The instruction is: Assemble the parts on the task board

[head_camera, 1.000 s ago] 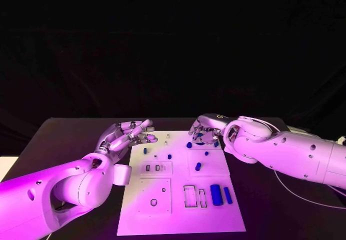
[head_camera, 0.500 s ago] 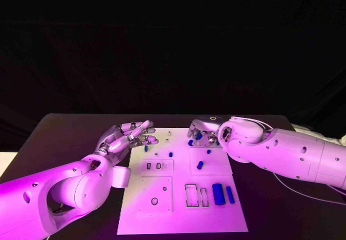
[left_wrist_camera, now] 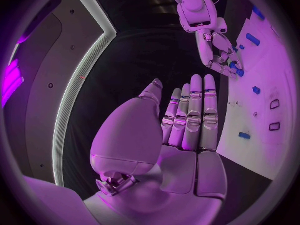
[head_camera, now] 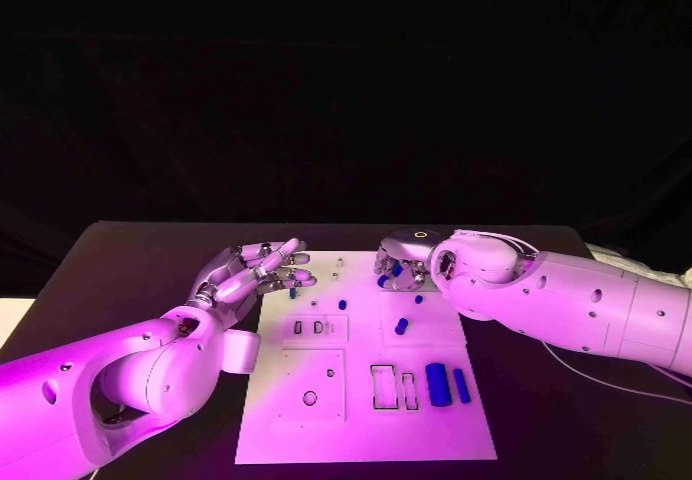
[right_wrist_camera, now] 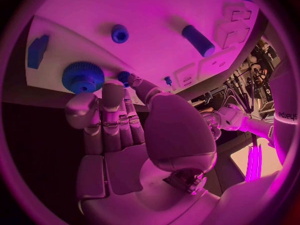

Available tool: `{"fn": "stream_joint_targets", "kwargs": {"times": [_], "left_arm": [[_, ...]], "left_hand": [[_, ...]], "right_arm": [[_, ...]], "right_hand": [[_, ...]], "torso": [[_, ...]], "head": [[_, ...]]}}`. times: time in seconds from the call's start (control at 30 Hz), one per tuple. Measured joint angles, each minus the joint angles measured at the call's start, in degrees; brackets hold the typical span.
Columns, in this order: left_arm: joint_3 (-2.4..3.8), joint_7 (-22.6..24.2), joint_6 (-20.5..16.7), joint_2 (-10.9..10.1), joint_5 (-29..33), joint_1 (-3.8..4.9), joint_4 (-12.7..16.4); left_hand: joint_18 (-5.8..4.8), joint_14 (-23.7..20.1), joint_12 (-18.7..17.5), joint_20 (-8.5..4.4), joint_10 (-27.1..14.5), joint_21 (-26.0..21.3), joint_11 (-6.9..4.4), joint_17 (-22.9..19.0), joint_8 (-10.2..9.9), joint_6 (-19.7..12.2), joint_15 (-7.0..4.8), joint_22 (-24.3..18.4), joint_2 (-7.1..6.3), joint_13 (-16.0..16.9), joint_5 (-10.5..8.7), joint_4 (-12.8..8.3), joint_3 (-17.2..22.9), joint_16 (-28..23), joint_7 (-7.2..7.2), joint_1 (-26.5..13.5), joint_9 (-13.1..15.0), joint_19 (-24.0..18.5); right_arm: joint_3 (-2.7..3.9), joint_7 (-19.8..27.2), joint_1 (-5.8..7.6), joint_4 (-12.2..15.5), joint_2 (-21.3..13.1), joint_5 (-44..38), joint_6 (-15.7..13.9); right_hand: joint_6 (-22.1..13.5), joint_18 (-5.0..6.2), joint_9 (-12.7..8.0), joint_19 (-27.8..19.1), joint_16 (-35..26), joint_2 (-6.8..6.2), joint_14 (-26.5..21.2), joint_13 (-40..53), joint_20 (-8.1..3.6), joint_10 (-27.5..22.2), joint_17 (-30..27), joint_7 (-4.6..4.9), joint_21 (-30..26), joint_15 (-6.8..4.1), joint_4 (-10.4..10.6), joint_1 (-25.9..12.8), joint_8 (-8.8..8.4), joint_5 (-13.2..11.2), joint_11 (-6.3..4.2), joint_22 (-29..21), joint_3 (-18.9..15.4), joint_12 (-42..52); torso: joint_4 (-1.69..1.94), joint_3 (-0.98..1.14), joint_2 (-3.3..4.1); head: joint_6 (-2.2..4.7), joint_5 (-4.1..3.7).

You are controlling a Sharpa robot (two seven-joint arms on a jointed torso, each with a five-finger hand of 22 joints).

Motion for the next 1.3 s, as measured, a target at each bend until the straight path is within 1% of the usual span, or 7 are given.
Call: {"fn": "stream_joint_targets", "kwargs": {"times": [0.03,0.47,0.9,1.03,1.1,1.13,1.3], "left_arm": [[0.00,0.0,0.0,0.0,0.0,0.00,0.0],[0.01,-0.4,0.1,-0.1,0.0,0.04,0.1],[0.01,-0.6,0.2,-0.1,0.1,0.06,0.2],[0.01,-0.7,0.2,-0.1,0.1,0.06,0.2],[0.01,-0.7,0.2,-0.1,0.1,0.06,0.2],[0.01,-0.7,0.2,-0.1,0.1,0.06,0.2],[0.02,-0.7,0.2,-0.1,0.1,0.06,0.2]], "left_hand": [[0.00,0.0,0.0,0.00,0.0,0.0,0.00,0.0,0.0,0.0,0.00,0.0,0.00,0.0,0.00,0.0,0.0,0.0,0.00,0.0,0.0,0.0],[0.00,0.0,0.0,0.00,0.0,0.0,0.00,0.1,-0.3,0.0,0.00,0.0,0.00,0.0,0.00,0.0,0.0,0.0,0.00,0.0,0.0,0.0],[0.00,0.0,0.0,0.00,0.0,-0.2,0.00,0.2,-0.3,0.0,0.00,0.0,0.00,0.0,0.00,-0.2,-0.2,0.0,0.00,0.0,0.0,0.0],[0.00,0.0,-0.2,0.00,0.0,-0.2,0.00,0.3,-0.3,0.0,0.00,0.0,0.00,0.0,0.00,-0.2,-0.2,0.0,0.00,0.0,0.0,0.0],[0.00,0.0,-0.2,0.00,0.0,-0.2,0.00,0.3,-0.3,0.0,0.00,0.0,0.00,0.0,0.00,-0.2,-0.2,0.0,0.00,0.0,0.0,0.0],[0.00,0.0,-0.2,0.00,0.0,-0.2,0.00,0.3,-0.3,0.0,0.00,0.0,0.00,0.0,0.00,-0.2,-0.2,0.0,0.00,0.0,0.0,0.0],[0.00,0.0,-0.2,0.00,0.0,-0.2,0.00,0.4,-0.3,0.0,0.00,-0.1,0.00,0.0,0.00,-0.2,-0.2,0.0,0.00,0.0,0.0,0.0]], "right_arm": [[0.00,0.0,0.00,0.0,0.1,-0.1,0.1],[0.00,-0.3,-0.03,-0.9,0.7,-0.3,1.4],[0.13,-0.2,0.07,-1.4,1.1,-0.4,1.5],[0.00,-0.1,-0.06,-1.2,0.9,-0.4,0.3],[-0.02,0.0,-0.15,-0.8,0.7,-0.3,-1.1],[-0.02,0.0,-0.16,-0.6,0.7,-0.2,-1.8],[0.15,-0.1,-0.09,-0.1,1.1,0.0,-6.1]], "right_hand": [[0.1,-0.06,0.1,0.0,0.6,0.31,0.0,0.0,0.00,0.0,0.6,0.11,0.4,0.00,0.2,0.3,0.00,0.0,-0.02,0.5,0.2,0.0],[2.2,-0.06,0.5,0.1,5.5,1.06,0.0,0.1,0.15,1.6,5.4,-0.38,3.8,0.00,1.2,1.1,0.24,-1.1,-0.68,4.6,1.7,0.0],[3.3,-0.06,0.8,0.4,7.4,1.58,0.0,0.1,-0.02,2.7,7.2,-0.51,5.0,0.00,1.1,1.6,0.10,-2.0,-0.81,6.4,3.3,0.0],[3.8,-0.06,0.8,0.4,7.9,1.87,0.0,0.1,-0.01,2.8,7.6,-0.59,5.3,0.01,1.1,1.9,0.28,-2.2,-0.92,6.9,4.0,0.0],[3.8,-0.11,0.8,0.4,7.9,1.89,0.0,0.1,-0.01,2.8,7.6,-0.60,5.5,0.01,1.1,1.9,0.44,-2.2,-0.92,6.9,4.0,0.0],[3.8,-0.67,0.9,0.4,7.9,1.96,0.0,0.1,-0.01,2.8,7.6,-0.60,5.5,0.01,1.1,2.0,0.44,-2.2,-0.92,6.9,4.0,0.0],[3.8,-0.67,1.1,0.4,7.9,2.03,0.0,0.1,-0.01,2.8,7.6,-0.60,5.5,0.01,1.3,2.0,0.44,-2.4,-0.92,7.0,4.2,0.0]], "torso": [[0.01,0.00,0.02],[0.12,0.00,0.18],[0.23,-0.02,0.29],[0.27,-0.03,0.29],[0.32,-0.06,0.29],[0.35,-0.05,0.29],[0.45,-0.09,0.30]], "head": [[-0.04,-0.01],[-0.34,-0.17],[-0.51,-0.37],[-0.43,-0.45],[-0.34,-0.49],[-0.30,-0.49],[-0.06,-0.49]]}}
